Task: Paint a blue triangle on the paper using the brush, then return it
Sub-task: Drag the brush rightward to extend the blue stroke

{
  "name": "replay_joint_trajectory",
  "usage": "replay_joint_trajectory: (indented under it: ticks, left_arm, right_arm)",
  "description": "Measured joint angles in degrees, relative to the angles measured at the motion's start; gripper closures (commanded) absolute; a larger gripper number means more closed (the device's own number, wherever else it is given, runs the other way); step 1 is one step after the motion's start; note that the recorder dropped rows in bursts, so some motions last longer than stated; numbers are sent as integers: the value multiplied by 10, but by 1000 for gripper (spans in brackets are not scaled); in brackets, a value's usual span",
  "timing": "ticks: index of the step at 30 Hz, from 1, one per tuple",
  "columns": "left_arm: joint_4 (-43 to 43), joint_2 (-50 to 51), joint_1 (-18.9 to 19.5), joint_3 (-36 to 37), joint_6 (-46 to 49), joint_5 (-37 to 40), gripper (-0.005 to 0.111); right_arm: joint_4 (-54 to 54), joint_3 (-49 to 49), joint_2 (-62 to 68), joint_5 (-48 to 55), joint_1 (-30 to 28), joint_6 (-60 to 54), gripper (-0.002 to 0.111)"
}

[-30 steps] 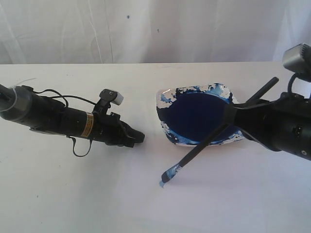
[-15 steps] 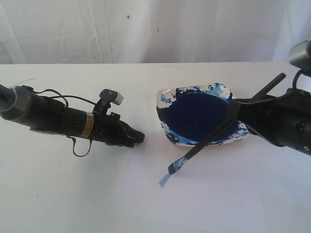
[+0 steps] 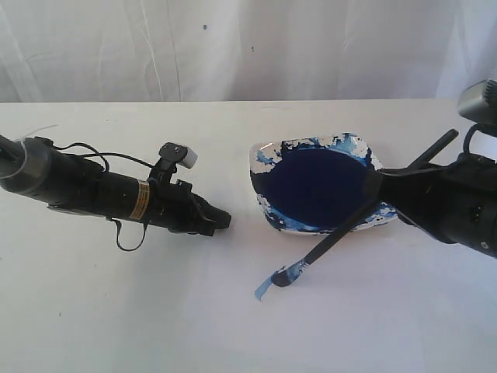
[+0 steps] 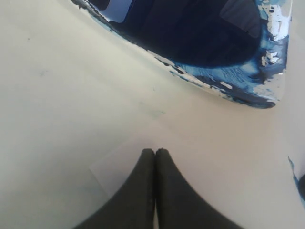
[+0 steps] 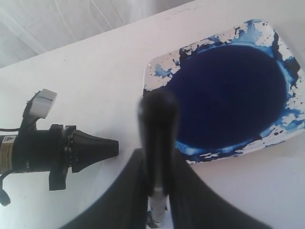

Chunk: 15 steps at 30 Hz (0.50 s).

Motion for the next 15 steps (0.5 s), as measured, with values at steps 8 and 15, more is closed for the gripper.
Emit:
replay_joint_trajectory:
  ticks: [8,15]
  left_arm:
    - [0,0,0,0,0,0,107]
    - [0,0,0,0,0,0,107]
  right_arm:
    - [2,0,13,-47,0,-3,106]
    - [-8,0,13,-90,0,-19,106]
